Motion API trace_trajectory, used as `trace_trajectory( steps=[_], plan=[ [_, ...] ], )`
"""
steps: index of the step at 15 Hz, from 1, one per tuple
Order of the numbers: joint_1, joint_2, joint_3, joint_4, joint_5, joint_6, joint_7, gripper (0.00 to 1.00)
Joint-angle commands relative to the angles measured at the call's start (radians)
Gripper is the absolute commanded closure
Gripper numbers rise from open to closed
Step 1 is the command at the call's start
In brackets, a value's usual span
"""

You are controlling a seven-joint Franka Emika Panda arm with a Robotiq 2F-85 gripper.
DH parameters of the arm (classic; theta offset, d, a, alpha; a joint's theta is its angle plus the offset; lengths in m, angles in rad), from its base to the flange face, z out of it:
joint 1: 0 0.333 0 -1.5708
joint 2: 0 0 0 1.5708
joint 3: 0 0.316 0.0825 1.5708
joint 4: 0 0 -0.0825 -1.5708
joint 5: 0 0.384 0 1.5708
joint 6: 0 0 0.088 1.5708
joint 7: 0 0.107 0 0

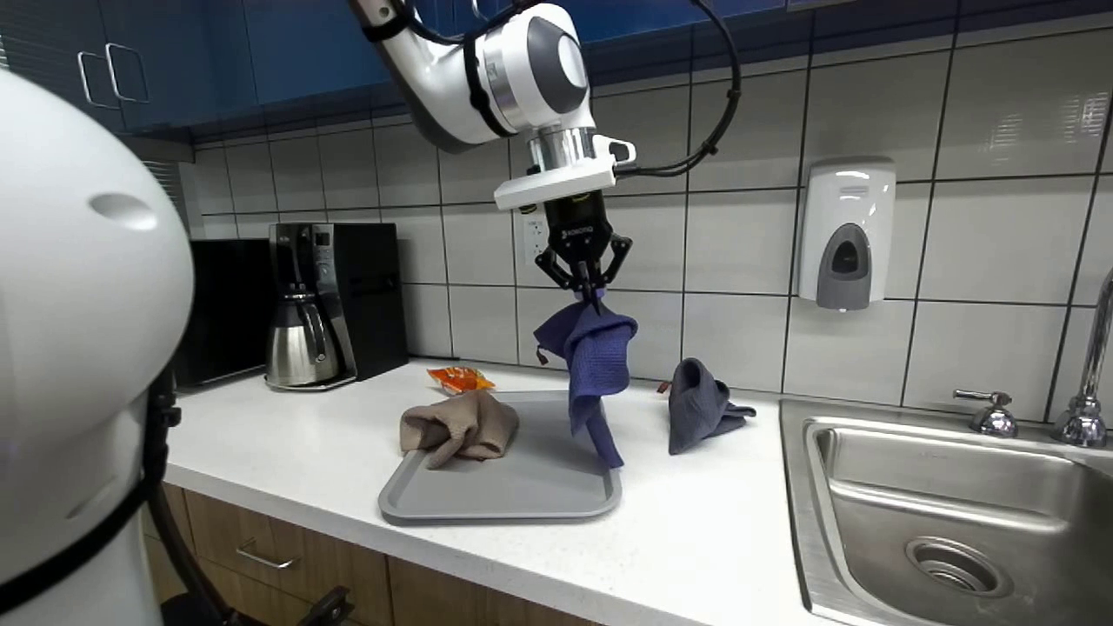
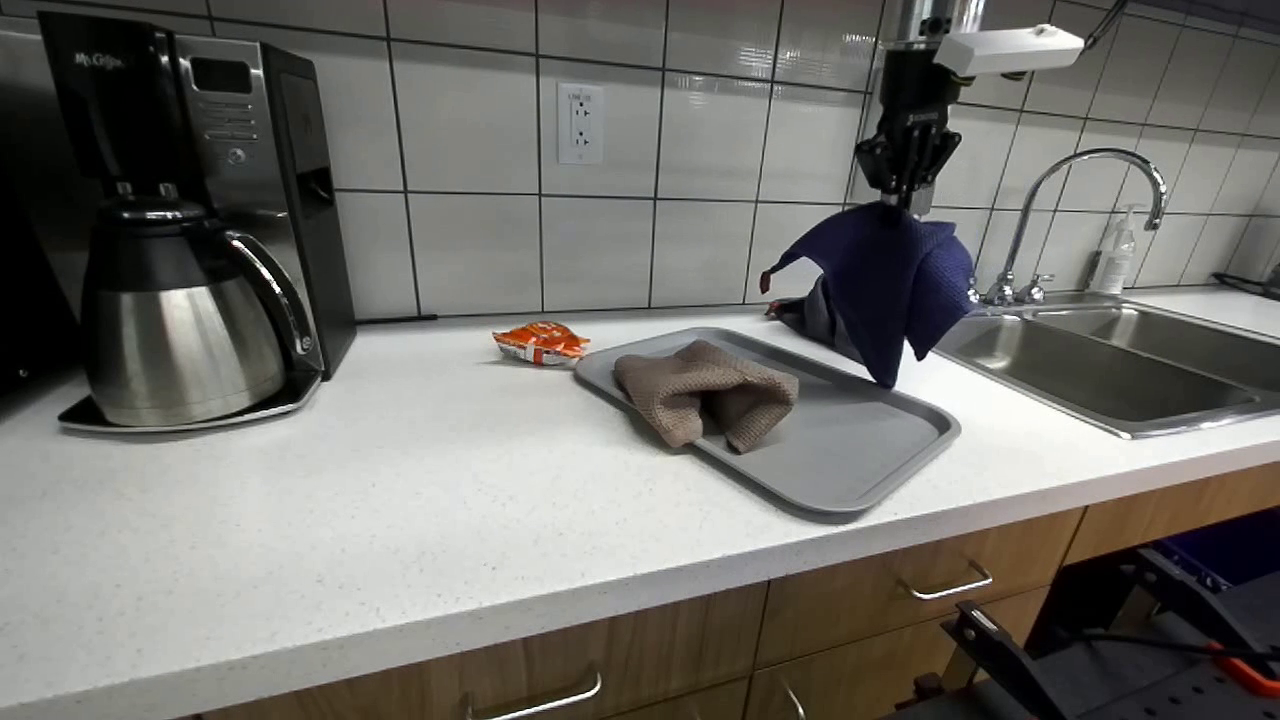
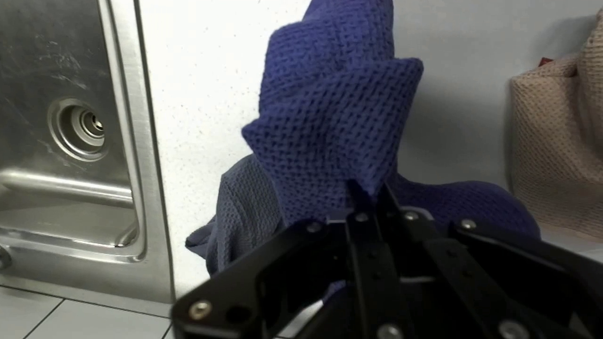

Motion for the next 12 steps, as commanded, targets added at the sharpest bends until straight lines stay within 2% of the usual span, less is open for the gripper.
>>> trace_trajectory(
  steps=[1,12],
  plan=[
    [0.019,-0.048,0.033,-0.032,0.004,-0.025,0.017,0.98],
    [0.052,-0.087,0.081,-0.141,-0.019,-0.056,0.055,0.98]
  ],
)
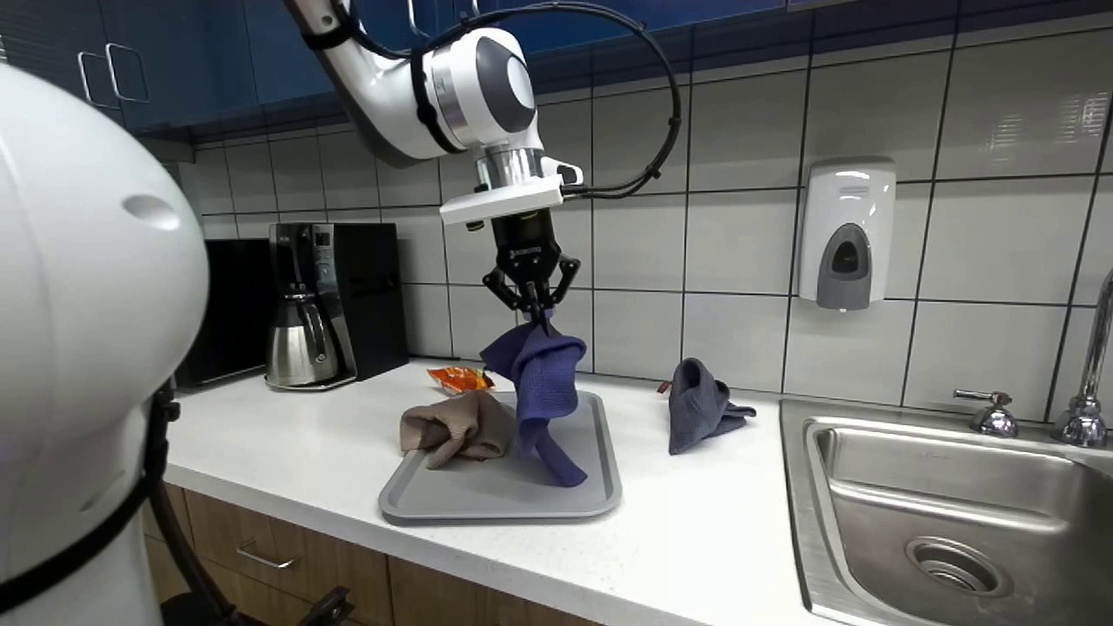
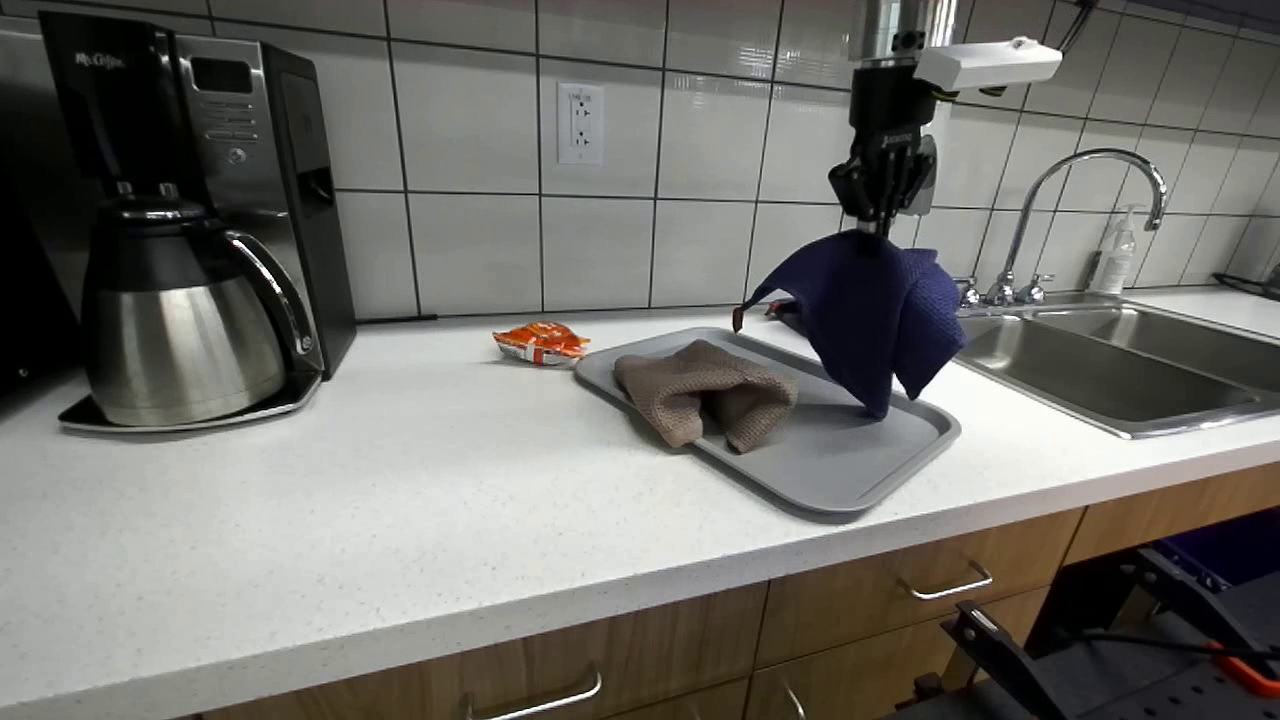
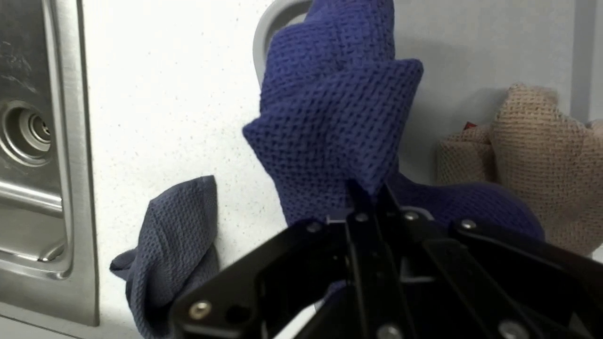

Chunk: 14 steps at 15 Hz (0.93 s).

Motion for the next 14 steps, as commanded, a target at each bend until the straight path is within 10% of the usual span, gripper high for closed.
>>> trace_trajectory(
  steps=[1,14],
  plan=[
    [0.000,-0.046,0.023,-0.055,-0.023,-0.036,0.052,0.98],
    [0.021,0.038,0.076,-0.064,-0.032,-0.034,0.214,0.98]
  ],
)
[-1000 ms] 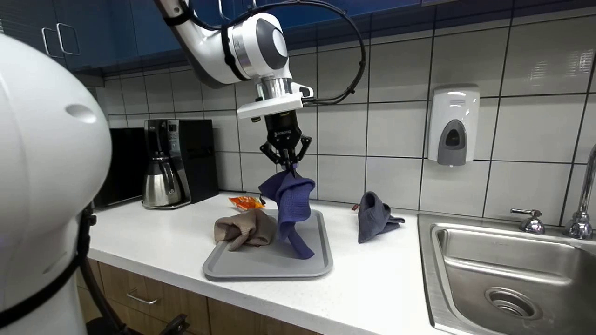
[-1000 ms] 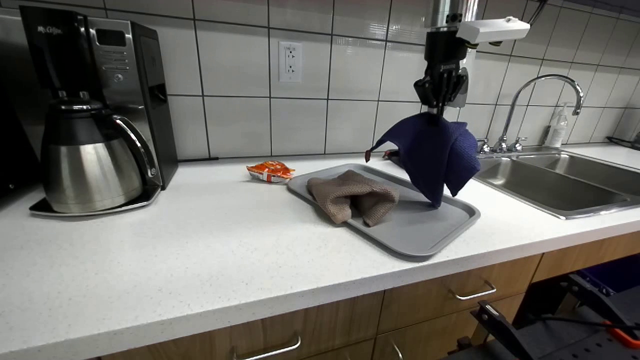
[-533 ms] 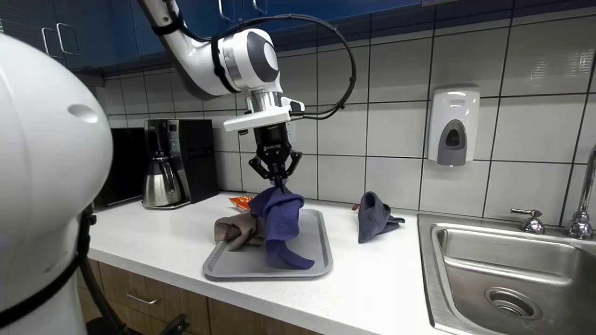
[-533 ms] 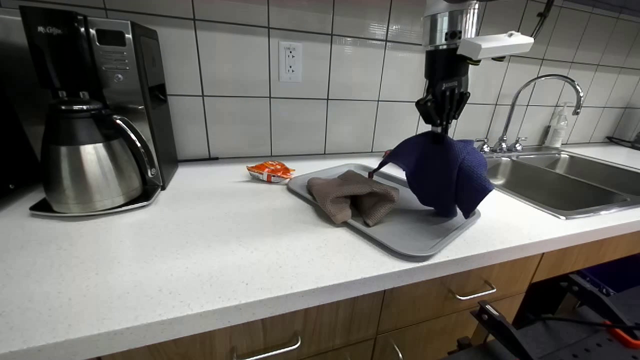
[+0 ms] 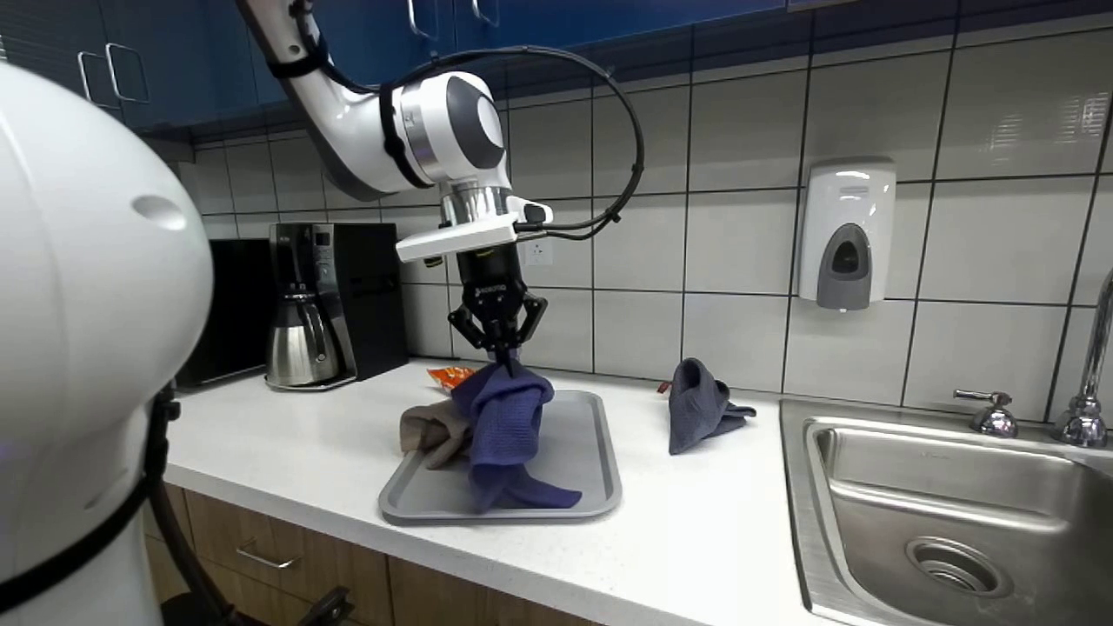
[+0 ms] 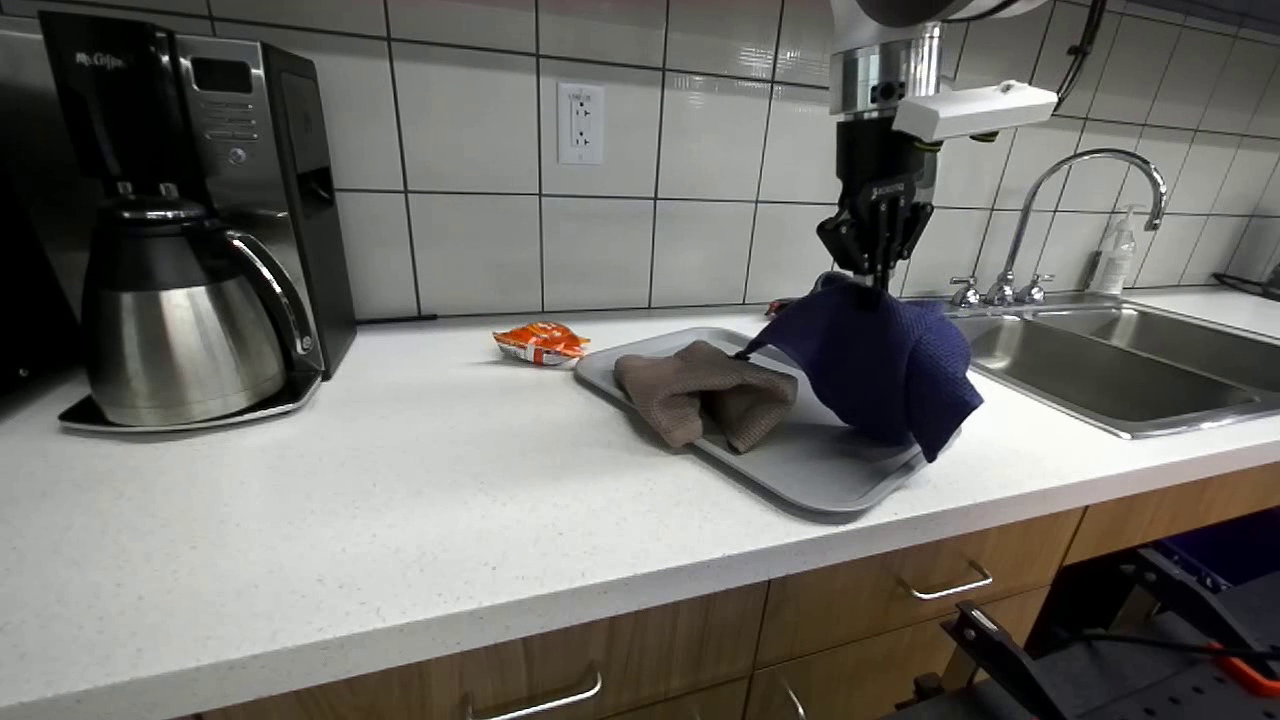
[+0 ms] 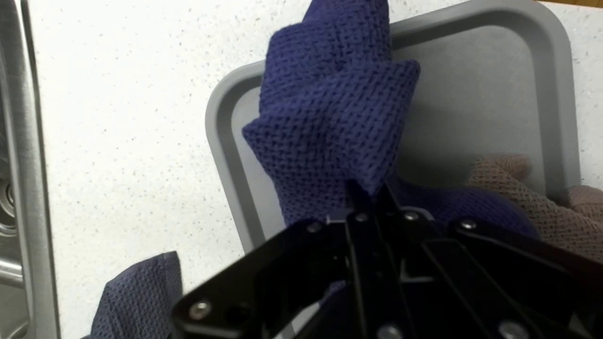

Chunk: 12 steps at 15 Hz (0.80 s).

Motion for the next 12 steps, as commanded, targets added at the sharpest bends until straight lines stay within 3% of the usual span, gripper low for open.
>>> trace_trajectory(
  steps=[1,12],
  plan=[
    [0.005,0.038,0.020,0.033,-0.020,-0.025,0.085,0.98],
    [0.025,0.211,0.007,0.154,-0.066,-0.036,0.217,0.98]
  ],
)
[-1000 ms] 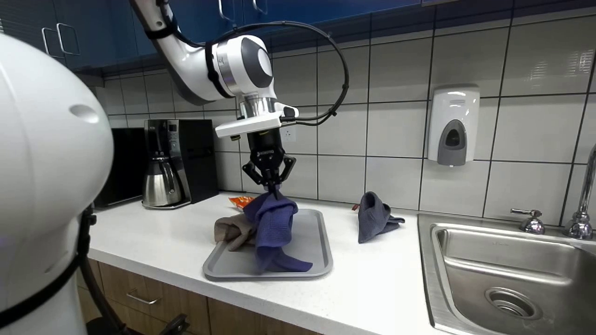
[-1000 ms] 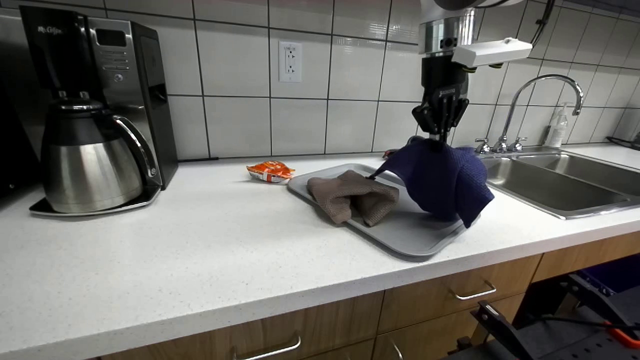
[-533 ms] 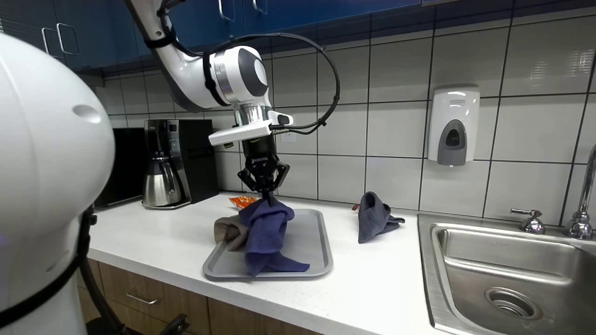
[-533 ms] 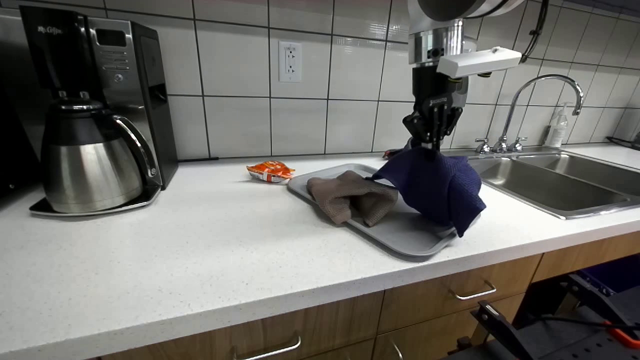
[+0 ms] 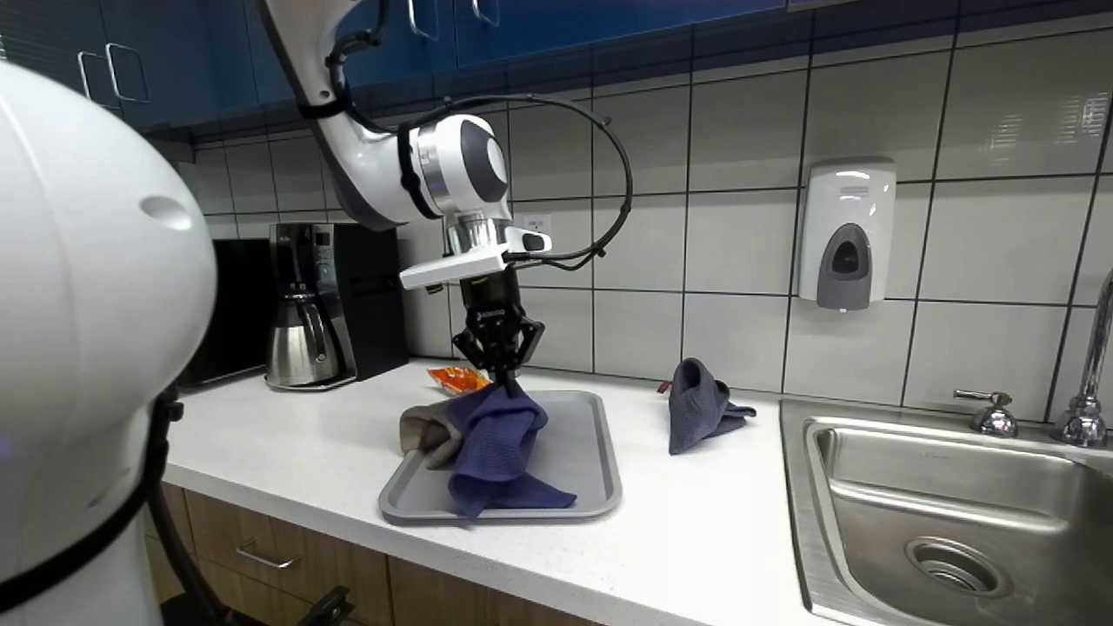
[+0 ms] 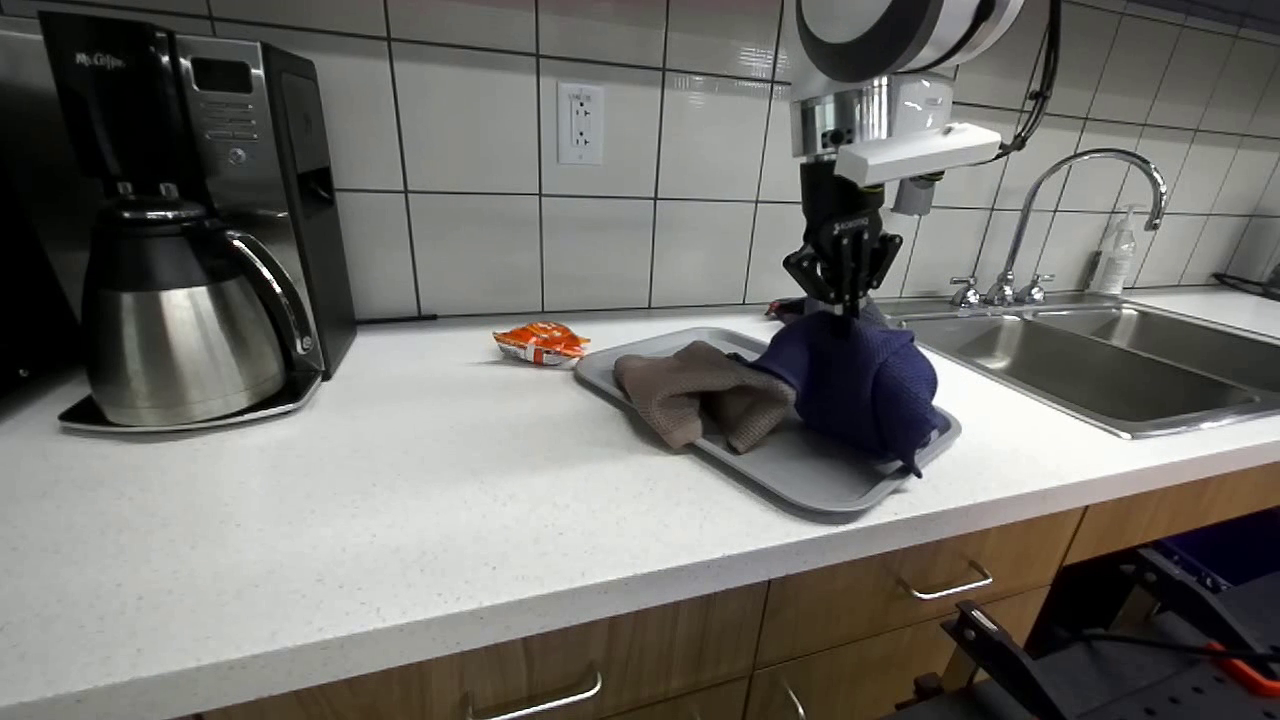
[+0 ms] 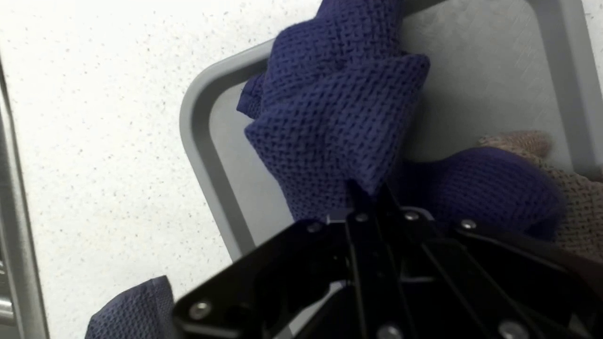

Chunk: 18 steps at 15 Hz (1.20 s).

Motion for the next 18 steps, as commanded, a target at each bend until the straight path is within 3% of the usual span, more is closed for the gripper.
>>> trace_trajectory(
  steps=[1,7,8,9,11,18],
  plan=[
    [0.014,0.071,-0.008,0.073,-0.041,-0.035,0.074,0.98],
    [0.019,0.152,-0.023,0.126,0.002,-0.017,0.089,0.98],
    [0.020,0.159,-0.025,0.134,0.008,-0.025,0.089,0.69],
    [0.020,0.164,-0.028,0.139,0.011,-0.027,0.086,0.68],
    [0.018,0.163,-0.033,0.144,0.021,-0.035,0.075,0.54],
    [0.012,0.108,-0.057,0.127,0.002,-0.027,0.072,0.02]
  ],
)
